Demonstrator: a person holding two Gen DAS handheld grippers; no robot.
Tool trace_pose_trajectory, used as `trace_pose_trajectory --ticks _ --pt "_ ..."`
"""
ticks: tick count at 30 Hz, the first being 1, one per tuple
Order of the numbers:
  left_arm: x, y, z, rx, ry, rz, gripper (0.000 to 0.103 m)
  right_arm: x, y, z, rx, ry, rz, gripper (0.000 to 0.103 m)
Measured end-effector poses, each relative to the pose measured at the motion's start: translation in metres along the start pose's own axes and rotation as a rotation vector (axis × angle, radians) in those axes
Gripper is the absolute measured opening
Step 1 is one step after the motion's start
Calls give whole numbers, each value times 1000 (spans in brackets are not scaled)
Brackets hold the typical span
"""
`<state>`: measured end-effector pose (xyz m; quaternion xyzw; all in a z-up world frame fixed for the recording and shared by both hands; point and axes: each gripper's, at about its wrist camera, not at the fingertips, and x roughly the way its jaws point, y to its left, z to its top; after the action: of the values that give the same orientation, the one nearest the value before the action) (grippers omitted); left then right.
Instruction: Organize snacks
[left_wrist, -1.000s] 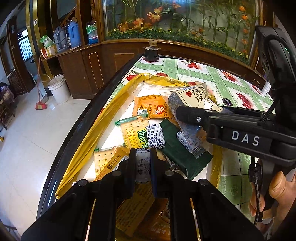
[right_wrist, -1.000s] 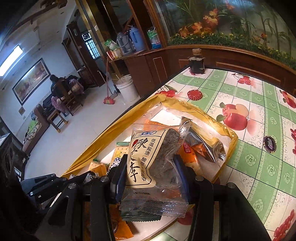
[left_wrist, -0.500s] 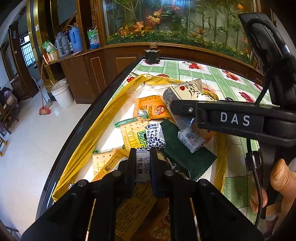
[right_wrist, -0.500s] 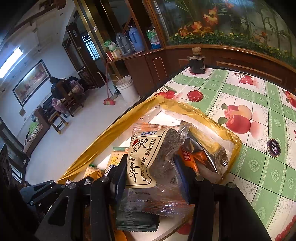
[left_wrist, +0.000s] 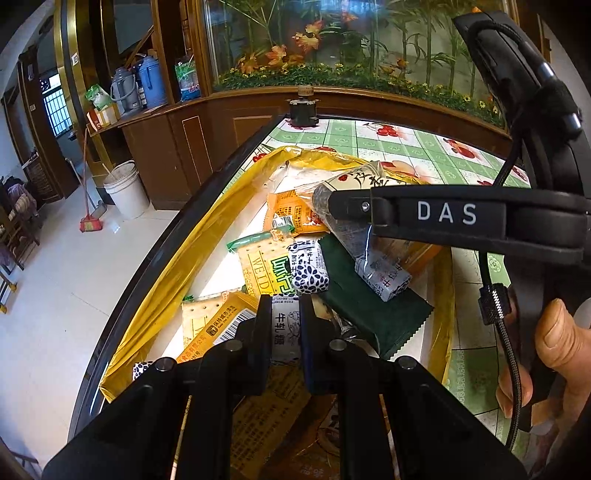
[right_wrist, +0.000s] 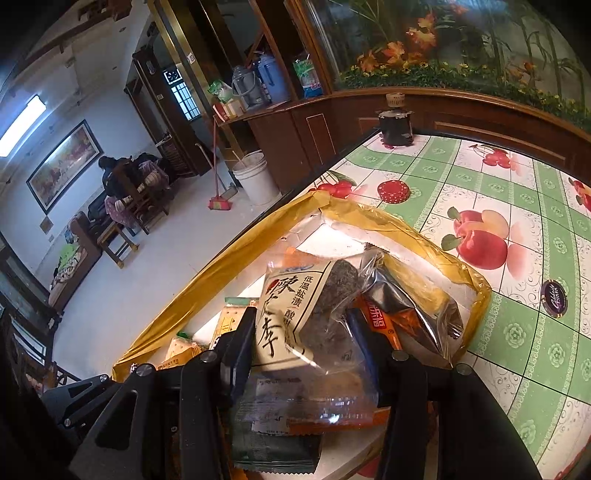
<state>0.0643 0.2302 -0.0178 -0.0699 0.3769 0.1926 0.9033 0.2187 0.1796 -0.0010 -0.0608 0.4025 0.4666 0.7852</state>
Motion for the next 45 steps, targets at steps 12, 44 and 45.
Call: trace_pose_trajectory --ticks 12,44,45 --pt "3 -1 2 1 10 -5 11 2 2 2 -2 3 4 51" --pt "-46 2 -17 -27 -63 20 70 -71 11 -22 -34 -66 -18 68" --pt "-49 3 -19 -28 -67 21 70 -74 13 -24 -41 -69 -19 68"
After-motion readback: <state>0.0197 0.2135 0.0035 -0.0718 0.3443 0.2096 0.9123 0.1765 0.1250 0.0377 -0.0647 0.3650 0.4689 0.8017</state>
